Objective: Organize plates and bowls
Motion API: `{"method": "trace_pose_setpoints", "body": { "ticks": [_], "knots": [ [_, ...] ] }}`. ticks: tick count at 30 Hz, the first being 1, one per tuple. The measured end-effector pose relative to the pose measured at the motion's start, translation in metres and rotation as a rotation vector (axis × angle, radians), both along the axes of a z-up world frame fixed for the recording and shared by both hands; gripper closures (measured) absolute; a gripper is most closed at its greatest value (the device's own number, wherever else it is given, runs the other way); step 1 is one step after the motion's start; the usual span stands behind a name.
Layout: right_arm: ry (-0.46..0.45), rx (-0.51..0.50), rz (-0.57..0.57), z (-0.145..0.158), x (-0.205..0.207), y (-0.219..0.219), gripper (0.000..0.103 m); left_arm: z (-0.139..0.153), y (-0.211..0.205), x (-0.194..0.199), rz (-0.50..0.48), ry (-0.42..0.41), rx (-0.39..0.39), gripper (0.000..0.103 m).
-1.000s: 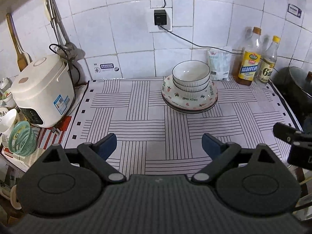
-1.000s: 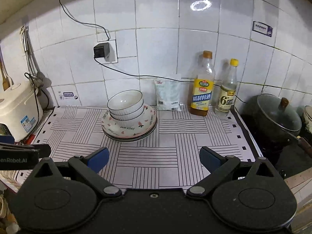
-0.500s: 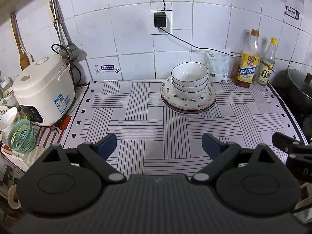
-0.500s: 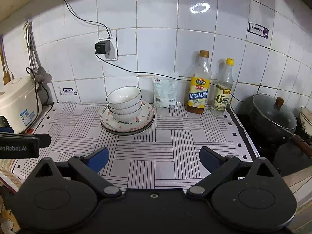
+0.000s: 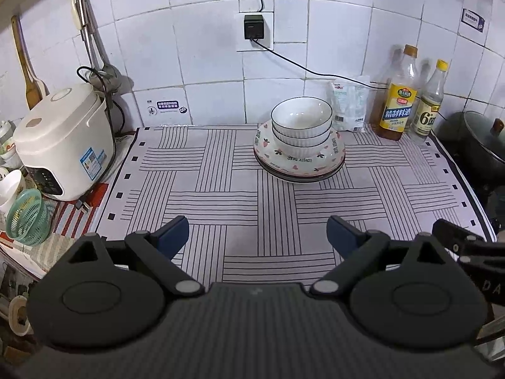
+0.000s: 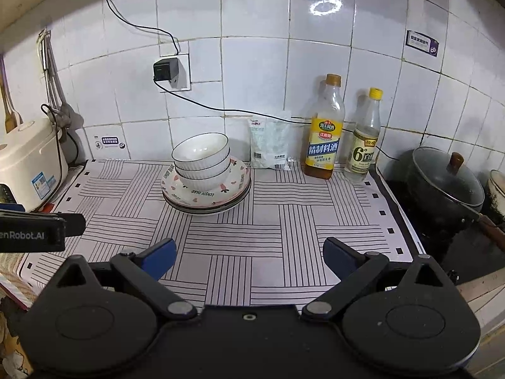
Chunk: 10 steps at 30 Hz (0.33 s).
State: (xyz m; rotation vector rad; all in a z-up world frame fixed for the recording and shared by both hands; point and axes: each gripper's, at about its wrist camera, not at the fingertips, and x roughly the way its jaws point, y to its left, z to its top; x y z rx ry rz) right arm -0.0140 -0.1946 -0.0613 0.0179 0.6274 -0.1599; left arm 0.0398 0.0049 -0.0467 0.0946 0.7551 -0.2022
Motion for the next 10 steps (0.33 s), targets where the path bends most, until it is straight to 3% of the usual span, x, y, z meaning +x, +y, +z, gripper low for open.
{"method": "trace_pose_setpoints", "body": {
  "ticks": [10],
  "knots": [
    [0.003, 0.01, -0.006, -0.0032, 0.0009, -0.0049, 0.002, 0.0004, -0.0024, -0.0022, 0.002, 0.0, 0.006, 0.008]
  ]
}}
